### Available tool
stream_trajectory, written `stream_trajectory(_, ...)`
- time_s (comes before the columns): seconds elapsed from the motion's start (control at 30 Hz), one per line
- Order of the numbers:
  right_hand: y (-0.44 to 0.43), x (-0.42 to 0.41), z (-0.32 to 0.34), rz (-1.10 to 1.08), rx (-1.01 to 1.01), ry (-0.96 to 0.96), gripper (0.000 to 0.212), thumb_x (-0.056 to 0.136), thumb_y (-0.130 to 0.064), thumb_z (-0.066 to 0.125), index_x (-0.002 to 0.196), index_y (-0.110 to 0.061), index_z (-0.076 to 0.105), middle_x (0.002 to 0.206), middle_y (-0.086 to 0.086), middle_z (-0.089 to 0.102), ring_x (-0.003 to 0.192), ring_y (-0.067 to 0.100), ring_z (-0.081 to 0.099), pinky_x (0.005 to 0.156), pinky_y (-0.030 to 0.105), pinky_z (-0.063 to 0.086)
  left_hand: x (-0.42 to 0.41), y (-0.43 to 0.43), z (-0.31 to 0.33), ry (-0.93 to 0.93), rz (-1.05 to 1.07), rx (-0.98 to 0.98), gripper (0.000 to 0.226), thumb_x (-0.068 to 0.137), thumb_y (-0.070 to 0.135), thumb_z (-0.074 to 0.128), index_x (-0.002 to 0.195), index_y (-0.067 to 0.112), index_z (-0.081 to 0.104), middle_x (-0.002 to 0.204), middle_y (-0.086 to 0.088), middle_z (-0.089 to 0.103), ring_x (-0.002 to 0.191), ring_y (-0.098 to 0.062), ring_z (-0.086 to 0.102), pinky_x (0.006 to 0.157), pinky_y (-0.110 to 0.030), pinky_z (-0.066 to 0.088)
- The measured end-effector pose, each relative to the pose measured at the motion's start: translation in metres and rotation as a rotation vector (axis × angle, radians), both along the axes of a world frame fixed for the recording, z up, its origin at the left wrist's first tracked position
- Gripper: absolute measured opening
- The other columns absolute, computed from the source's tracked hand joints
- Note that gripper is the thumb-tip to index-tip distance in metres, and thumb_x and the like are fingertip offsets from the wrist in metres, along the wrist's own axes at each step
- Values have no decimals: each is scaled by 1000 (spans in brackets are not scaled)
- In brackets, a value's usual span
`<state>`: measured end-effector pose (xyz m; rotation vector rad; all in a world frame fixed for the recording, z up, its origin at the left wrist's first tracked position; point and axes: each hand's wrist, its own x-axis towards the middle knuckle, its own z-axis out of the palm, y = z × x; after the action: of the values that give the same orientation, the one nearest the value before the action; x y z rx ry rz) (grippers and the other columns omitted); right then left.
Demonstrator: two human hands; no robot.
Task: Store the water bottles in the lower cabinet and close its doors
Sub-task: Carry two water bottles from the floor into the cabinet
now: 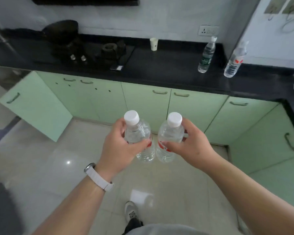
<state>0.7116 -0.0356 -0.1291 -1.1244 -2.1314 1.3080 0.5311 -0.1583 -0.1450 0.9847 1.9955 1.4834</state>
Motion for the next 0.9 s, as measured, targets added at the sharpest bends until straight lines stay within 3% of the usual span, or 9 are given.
stream_trajectory(0.2, -14, -127, 18, 106, 46, 7, 52, 70, -42, 85, 101, -56, 46, 99, -28, 59, 90, -6, 61, 72, 13, 48, -116, -24, -1, -6, 75, -4, 62, 63, 25, 95, 112, 36, 60, 106, 15, 72, 100, -10, 69, 88, -50, 57)
stream_trajectory(0.33, -22, -196, 28, 176, 66, 26, 56, 69, -46, 84, 114, -47, 50, 107, -26, 59, 99, -2, 59, 80, 19, 47, -175, -44, -1, 2, 177, 1, 63, 63, 26, 96, 113, 36, 59, 105, 17, 72, 98, -8, 69, 89, -48, 56)
stream_trajectory(0.53, -20, -278, 33, 322, 77, 30, 52, 70, -41, 85, 111, -42, 52, 98, -24, 61, 90, -7, 60, 68, 7, 45, -235, -65, -1, 4, 346, 3, 62, 63, 26, 95, 114, 37, 60, 104, 16, 71, 97, -9, 68, 90, -46, 56)
stream_trajectory(0.6, -14, -305, 28, 363, 60, 30, 51, 70, -39, 85, 110, -41, 53, 98, -23, 62, 92, -3, 61, 72, 10, 47, -254, -68, -4, -10, 407, 1, 62, 64, 23, 95, 114, 36, 60, 104, 15, 71, 98, -10, 69, 90, -43, 56)
stream_trajectory(0.73, 3, -360, 10, 449, 11, 10, 47, 69, -38, 86, 104, -43, 56, 94, -20, 64, 87, -2, 63, 75, 18, 49, -292, -67, -12, -38, 535, -20, 62, 65, 15, 93, 115, 34, 62, 101, 22, 71, 92, 1, 67, 82, -23, 51)
stream_trajectory(0.9, 35, -440, -7, 592, -54, 18, 43, 70, -36, 85, 96, -48, 53, 89, -24, 64, 85, -10, 59, 71, 13, 46, -340, -51, -17, -27, 694, -87, 62, 66, 21, 93, 115, 39, 60, 101, 28, 68, 93, 5, 64, 83, -23, 50)
